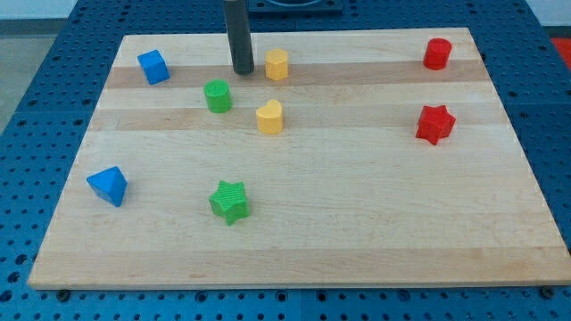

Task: Slightly move the yellow hexagon towards the right

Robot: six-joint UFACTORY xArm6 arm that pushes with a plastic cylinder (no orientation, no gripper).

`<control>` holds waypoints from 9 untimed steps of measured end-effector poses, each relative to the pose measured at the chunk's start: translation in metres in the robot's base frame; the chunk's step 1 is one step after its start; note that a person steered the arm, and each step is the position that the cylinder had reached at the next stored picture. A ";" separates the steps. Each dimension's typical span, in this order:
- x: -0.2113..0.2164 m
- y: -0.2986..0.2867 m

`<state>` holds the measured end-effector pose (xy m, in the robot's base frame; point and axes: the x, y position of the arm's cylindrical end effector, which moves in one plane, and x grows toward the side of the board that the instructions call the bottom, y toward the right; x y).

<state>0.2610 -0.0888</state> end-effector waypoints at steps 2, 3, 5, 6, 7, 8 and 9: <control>-0.001 0.030; -0.001 0.046; -0.001 0.062; -0.001 0.062; -0.006 0.078; -0.013 0.131; -0.013 0.147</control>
<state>0.2477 0.0585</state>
